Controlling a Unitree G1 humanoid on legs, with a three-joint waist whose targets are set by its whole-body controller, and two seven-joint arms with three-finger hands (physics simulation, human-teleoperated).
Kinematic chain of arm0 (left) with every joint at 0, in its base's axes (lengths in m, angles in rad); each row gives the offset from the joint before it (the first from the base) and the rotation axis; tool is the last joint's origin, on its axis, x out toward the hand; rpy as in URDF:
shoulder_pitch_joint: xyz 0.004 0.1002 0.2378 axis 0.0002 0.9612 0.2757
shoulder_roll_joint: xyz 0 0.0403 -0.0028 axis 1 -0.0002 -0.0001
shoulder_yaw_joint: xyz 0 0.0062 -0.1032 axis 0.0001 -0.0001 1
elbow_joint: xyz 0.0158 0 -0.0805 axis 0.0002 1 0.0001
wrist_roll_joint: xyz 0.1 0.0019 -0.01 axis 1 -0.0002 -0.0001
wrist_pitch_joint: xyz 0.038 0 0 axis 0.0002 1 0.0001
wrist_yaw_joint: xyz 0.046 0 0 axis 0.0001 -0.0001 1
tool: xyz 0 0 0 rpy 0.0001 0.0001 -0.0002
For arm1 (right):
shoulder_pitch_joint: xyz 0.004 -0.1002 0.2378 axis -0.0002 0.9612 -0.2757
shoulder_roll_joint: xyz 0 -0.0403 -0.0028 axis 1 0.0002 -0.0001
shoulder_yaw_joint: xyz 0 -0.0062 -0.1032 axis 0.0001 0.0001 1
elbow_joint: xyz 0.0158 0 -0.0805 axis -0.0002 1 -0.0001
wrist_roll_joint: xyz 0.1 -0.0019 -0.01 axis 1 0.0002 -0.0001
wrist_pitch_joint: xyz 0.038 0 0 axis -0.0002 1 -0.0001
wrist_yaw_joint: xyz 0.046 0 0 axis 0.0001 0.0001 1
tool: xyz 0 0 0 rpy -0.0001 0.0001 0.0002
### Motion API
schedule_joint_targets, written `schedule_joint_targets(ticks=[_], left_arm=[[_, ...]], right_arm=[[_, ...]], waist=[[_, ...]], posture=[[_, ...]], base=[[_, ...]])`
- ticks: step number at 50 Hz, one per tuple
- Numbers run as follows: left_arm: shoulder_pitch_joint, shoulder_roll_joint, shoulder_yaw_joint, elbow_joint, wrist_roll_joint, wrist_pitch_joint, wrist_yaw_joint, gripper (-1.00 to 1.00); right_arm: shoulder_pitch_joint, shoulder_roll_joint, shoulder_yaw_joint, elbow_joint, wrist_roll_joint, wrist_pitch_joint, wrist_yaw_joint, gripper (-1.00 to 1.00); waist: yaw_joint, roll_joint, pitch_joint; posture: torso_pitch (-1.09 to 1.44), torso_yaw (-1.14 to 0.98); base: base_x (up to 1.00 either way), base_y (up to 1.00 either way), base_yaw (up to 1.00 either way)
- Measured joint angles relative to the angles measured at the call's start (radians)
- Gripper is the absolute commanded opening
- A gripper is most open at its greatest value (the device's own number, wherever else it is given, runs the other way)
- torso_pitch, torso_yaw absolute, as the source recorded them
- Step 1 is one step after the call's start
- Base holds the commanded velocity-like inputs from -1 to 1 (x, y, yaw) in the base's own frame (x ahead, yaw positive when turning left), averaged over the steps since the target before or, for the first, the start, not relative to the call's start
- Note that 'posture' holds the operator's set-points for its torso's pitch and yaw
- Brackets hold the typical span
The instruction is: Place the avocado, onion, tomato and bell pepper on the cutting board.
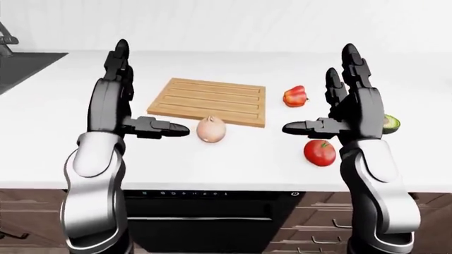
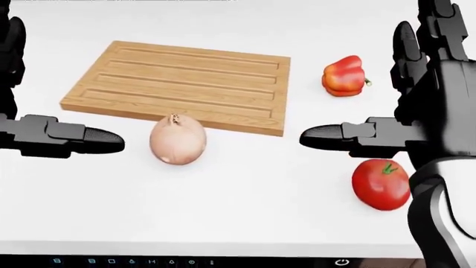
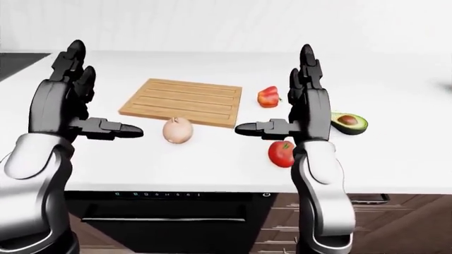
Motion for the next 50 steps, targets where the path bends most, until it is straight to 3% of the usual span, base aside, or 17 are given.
schedule_joint_targets(ticks=[10, 15, 18, 22, 26, 28, 34, 38, 43, 50], left_arm=[[0.023, 0.001, 0.000, 0.003, -0.004, -0.024, -0.005, 1.00], [0.016, 0.003, 0.001, -0.008, 0.004, -0.033, -0.002, 1.00], [0.010, -0.001, -0.014, -0.014, 0.002, -0.032, -0.009, 1.00], [-0.003, 0.002, -0.024, -0.004, 0.000, -0.023, -0.019, 1.00], [-0.015, 0.003, -0.023, 0.002, 0.012, -0.022, -0.019, 1.00], [-0.024, 0.006, -0.023, 0.002, 0.019, -0.024, -0.019, 1.00], [-0.003, 0.000, -0.013, 0.019, 0.039, -0.026, -0.020, 1.00], [0.012, -0.003, -0.010, 0.025, 0.039, -0.016, -0.023, 1.00], [-0.002, -0.020, -0.008, 0.006, 0.016, -0.035, -0.015, 1.00], [0.001, -0.025, -0.019, 0.011, -0.039, -0.042, 0.014, 1.00]], right_arm=[[0.007, 0.001, 0.001, -0.010, -0.002, 0.006, 0.004, 1.00], [0.008, -0.002, -0.002, -0.031, 0.003, 0.004, 0.009, 1.00], [0.007, -0.009, -0.017, -0.025, -0.001, 0.003, 0.005, 1.00], [0.003, -0.011, -0.026, -0.012, -0.004, 0.013, -0.002, 1.00], [-0.002, -0.011, -0.018, -0.018, 0.002, -0.003, 0.002, 1.00], [-0.002, -0.010, -0.019, -0.027, 0.008, -0.006, 0.003, 1.00], [0.018, -0.001, -0.002, -0.005, 0.013, -0.001, 0.007, 1.00], [0.017, 0.002, 0.002, -0.003, 0.010, -0.002, 0.007, 1.00], [0.021, -0.006, -0.024, -0.039, 0.014, -0.010, -0.003, 1.00], [0.016, -0.005, -0.012, -0.023, 0.011, -0.008, -0.004, 1.00]], waist=[[0.006, 0.002, 0.006], [0.007, -0.018, 0.014], [-0.006, 0.002, 0.015], [-0.005, -0.004, 0.013], [-0.003, 0.034, 0.020], [-0.009, 0.066, 0.008], [-0.001, 0.003, 0.009], [0.011, -0.015, 0.009], [0.009, -0.002, -0.007], [0.002, 0.002, -0.006]], posture=[[0.00, 0.00], [0.00, 0.00], [0.00, 0.00], [0.00, 0.00], [0.00, 0.00], [0.00, 0.00], [0.00, 0.00], [0.00, 0.00], [0.00, 0.00], [0.00, 0.00]], base=[[0.06, 0.00, 0.00], [0.16, 0.00, 0.00], [0.16, 0.00, 0.00], [0.16, 0.00, 0.00], [0.16, 0.00, 0.00], [0.00, 0.00, 0.00], [0.02, 0.00, 0.00], [0.04, 0.00, 0.00], [0.00, 0.00, 0.00], [0.00, 0.00, 0.00]])
